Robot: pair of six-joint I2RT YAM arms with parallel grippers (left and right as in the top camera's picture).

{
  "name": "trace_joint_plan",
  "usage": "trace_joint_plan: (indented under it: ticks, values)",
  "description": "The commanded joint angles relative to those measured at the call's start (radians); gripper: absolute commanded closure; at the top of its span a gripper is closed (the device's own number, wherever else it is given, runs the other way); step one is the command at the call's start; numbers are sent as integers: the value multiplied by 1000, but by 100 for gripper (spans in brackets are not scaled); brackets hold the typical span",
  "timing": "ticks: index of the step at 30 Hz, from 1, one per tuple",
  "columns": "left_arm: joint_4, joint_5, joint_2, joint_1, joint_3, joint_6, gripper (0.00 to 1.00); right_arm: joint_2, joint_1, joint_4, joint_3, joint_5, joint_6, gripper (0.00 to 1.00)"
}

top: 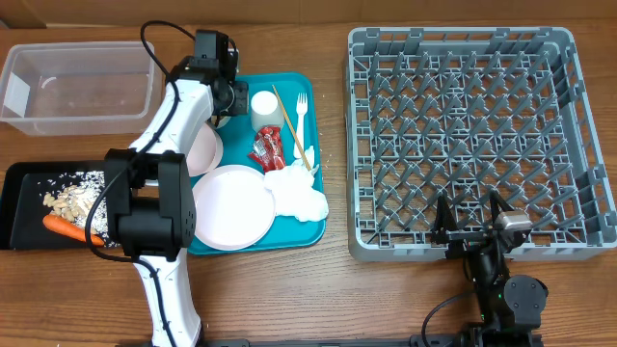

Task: Sort waste into correct bins and load items into the dishwasher rack
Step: 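Close the left gripper on the white bowl rim and lift it, then carry the white bowl left over the black tray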

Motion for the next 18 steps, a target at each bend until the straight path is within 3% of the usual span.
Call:
trace_joint_plan:
  ticks: [1, 12, 18]
  values:
    - [-7, 11, 18, -8, 38, 0, 96, -10, -4, 4, -10, 10, -6, 0]
    - [-103, 117, 17, -8, 241, -53, 96, -10, -4, 4, -10, 10, -6, 0]
    - [-262, 116, 13, -7, 407, -70, 96, -10, -4, 4, -10, 10, -6, 0]
